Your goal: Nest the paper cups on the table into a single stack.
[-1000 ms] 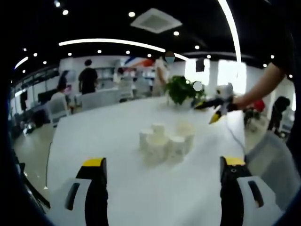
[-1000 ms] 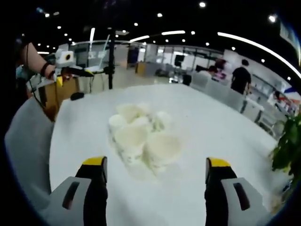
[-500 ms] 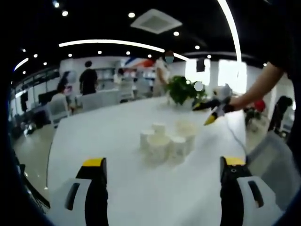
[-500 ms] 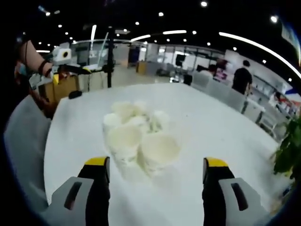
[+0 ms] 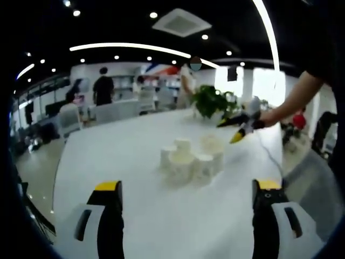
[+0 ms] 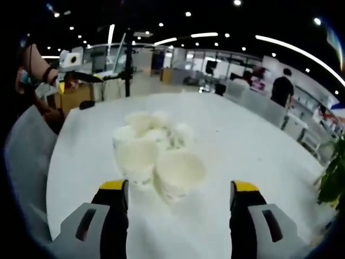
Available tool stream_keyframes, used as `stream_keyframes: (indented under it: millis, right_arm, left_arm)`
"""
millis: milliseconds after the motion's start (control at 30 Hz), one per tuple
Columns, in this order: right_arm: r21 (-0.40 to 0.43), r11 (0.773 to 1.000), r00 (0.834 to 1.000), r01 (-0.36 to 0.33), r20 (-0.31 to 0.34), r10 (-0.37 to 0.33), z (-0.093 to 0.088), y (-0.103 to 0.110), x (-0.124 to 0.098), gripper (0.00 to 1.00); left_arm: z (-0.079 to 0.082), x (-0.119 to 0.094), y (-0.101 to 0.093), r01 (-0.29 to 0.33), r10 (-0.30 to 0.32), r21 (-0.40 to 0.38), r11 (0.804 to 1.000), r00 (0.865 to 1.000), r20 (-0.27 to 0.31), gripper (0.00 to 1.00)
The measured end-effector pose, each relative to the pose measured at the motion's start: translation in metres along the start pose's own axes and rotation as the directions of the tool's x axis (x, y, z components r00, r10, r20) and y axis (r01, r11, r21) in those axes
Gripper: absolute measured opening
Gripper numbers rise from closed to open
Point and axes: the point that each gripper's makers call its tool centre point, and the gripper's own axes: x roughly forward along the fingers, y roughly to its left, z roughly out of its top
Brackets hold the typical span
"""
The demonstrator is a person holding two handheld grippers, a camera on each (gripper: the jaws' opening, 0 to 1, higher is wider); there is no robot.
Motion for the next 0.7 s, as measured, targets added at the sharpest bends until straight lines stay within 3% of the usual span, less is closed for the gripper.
stream_keyframes:
  millis: [367, 700]
  right_arm:
    - [-0.011, 1.000, 1.000, -0.007, -0.009, 0.007, 0.001, -0.011, 0.011, 0.70]
    - [-0.011, 0.999, 0.999, -0.037, -0.014, 0.036, 0.001, -0.012, 0.024, 0.67]
  left_arm:
    - [0.008, 0.002, 0.001, -0.008, 0.008, 0.012, 1.000, 1.000, 0.013, 1.00]
    - [0.003, 0.003, 0.000, -0.011, 0.011, -0.007, 1.000, 1.000, -0.012, 1.00]
